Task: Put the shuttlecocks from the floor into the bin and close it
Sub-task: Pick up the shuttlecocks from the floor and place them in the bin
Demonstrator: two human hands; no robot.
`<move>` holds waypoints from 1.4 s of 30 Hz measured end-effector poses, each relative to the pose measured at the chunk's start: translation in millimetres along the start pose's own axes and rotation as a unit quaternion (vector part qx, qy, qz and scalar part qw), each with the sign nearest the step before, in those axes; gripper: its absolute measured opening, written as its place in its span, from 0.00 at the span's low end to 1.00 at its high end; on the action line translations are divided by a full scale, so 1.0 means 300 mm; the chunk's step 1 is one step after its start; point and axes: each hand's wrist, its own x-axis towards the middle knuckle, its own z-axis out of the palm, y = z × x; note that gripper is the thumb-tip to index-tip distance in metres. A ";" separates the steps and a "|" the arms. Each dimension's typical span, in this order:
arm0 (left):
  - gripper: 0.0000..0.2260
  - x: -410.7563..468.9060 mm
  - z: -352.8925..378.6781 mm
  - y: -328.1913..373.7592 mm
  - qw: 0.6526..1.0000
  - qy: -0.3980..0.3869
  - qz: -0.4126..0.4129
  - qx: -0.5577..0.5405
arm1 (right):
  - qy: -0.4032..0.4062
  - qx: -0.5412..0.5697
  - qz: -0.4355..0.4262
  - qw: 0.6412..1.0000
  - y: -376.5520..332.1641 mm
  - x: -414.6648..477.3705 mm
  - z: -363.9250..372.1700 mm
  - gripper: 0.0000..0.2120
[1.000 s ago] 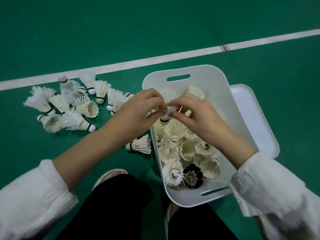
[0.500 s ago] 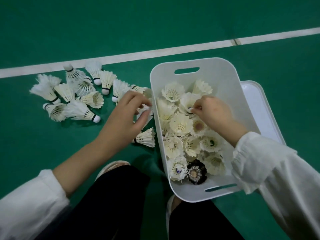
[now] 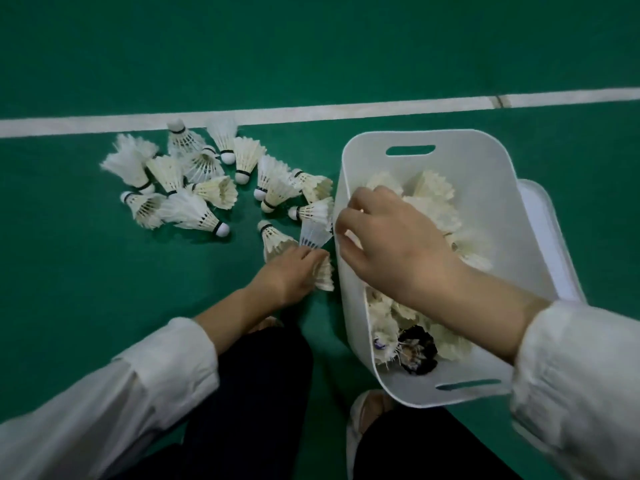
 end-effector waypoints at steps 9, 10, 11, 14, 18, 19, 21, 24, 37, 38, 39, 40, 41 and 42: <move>0.17 -0.182 -0.056 -0.089 0.921 0.179 -0.077 -0.336 | -0.109 0.028 0.066 0.991 -0.199 0.153 0.180 0.16; 0.18 -0.217 -0.061 -0.095 0.900 0.207 -0.101 -0.370 | -0.119 0.039 0.100 0.987 -0.224 0.159 0.211 0.17; 0.19 -0.252 -0.057 -0.098 0.882 0.225 -0.127 -0.396 | -0.133 0.060 0.137 0.980 -0.249 0.161 0.245 0.18; 0.21 -0.325 -0.017 -0.108 0.857 0.235 -0.155 -0.432 | -0.163 0.148 0.193 0.956 -0.309 0.152 0.348 0.17; 0.18 -0.344 -0.017 -0.125 0.859 0.167 -0.146 -0.460 | -0.144 0.195 0.218 0.945 -0.315 0.128 0.401 0.12; 0.18 -0.339 -0.026 -0.141 0.876 0.162 -0.134 -0.434 | -0.137 0.186 0.230 0.945 -0.306 0.124 0.401 0.11; 0.18 -0.321 -0.057 -0.184 0.928 0.185 -0.096 -0.309 | -0.115 0.167 0.250 0.947 -0.285 0.116 0.398 0.10; 0.29 -0.265 -0.105 -0.230 0.985 0.172 0.011 -0.017 | -0.090 0.153 0.260 0.949 -0.266 0.110 0.397 0.10; 0.10 -0.177 -0.128 -0.254 0.968 0.233 0.006 0.092 | -0.075 0.142 0.263 0.951 -0.229 0.124 0.393 0.10; 0.10 -0.212 -0.118 -0.249 0.963 0.261 -0.017 0.071 | -0.070 0.145 0.261 0.952 -0.233 0.123 0.390 0.10; 0.09 -0.245 -0.102 -0.247 0.957 0.284 -0.027 0.056 | -0.067 0.148 0.258 0.952 -0.238 0.121 0.388 0.10; 0.09 -0.277 -0.089 -0.241 0.955 0.289 -0.029 0.053 | -0.066 0.146 0.255 0.953 -0.243 0.119 0.389 0.10; 0.08 -0.301 -0.070 -0.238 0.959 0.276 -0.024 0.060 | -0.068 0.140 0.254 0.955 -0.249 0.115 0.392 0.10; 0.10 -0.318 -0.057 -0.234 0.965 0.250 -0.012 0.074 | -0.072 0.133 0.253 0.956 -0.252 0.113 0.397 0.10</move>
